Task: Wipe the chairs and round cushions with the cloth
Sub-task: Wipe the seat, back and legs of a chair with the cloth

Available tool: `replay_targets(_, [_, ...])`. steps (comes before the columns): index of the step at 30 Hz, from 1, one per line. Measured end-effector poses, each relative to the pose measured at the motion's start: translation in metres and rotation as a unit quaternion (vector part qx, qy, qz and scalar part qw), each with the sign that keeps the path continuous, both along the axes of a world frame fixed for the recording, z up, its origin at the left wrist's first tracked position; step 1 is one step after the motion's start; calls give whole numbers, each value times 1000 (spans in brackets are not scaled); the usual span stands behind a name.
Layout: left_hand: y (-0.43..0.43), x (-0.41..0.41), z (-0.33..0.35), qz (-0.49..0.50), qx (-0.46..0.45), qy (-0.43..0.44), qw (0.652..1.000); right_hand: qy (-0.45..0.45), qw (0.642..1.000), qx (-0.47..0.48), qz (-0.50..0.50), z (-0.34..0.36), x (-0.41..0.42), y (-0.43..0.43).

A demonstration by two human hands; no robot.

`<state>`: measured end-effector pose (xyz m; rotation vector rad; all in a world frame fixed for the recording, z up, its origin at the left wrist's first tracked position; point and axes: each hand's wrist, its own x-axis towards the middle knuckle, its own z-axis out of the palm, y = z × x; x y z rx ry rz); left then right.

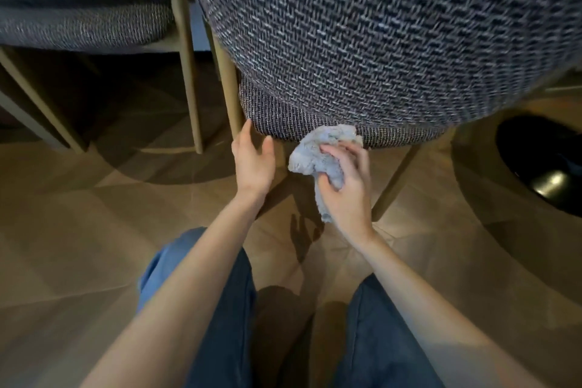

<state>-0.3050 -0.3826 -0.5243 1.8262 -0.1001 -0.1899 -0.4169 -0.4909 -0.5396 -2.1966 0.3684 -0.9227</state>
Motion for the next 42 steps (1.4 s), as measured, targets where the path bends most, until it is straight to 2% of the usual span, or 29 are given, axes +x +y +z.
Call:
replay_targets(4, [-9, 13, 2, 40, -82, 50, 995, -17, 996, -86, 28, 2, 12, 1])
replay_targets(9, [19, 24, 2, -92, -24, 71, 993, 64, 974, -210, 52, 7, 48, 2])
replay_targets(11, [29, 26, 10, -130, 6, 79, 988, 64, 966, -242, 61, 7, 60, 5])
replay_targets(13, [35, 28, 15, -148, 13, 82, 986, 60, 960, -263, 70, 8, 73, 6])
replay_targets(18, [39, 39, 12, -160, 5, 98, 982, 120, 936, -325, 62, 1, 92, 2])
replay_targets(24, [29, 35, 15, -138, -10, 131, 982, 81, 921, -373, 77, -11, 68, -31])
replay_targets(27, [30, 31, 16, -136, 5, 125, 983, 85, 938, -334, 39, -26, 36, -63])
replay_targets(31, [33, 27, 23, -125, -9, 146, 981, 11, 944, -330, -1, -41, 13, -77])
replay_targets(34, [41, 29, 26, -138, -1, 155, 978, -70, 938, -335, 60, -24, 22, -51])
replay_targets(36, [50, 33, 30, -176, 39, 137, 974, -96, 925, -354, 103, -4, 37, -23])
replay_targets(38, [59, 35, 37, -192, 80, 100, 973, -65, 922, -370, 100, 13, 61, 3])
replay_targets(40, [65, 35, 42, -180, 103, 42, 977, 16, 916, -395, 72, 22, 88, 21])
replay_targets(42, [69, 35, 43, -155, 97, 20, 983, 110, 904, -410, 50, 25, 109, 31])
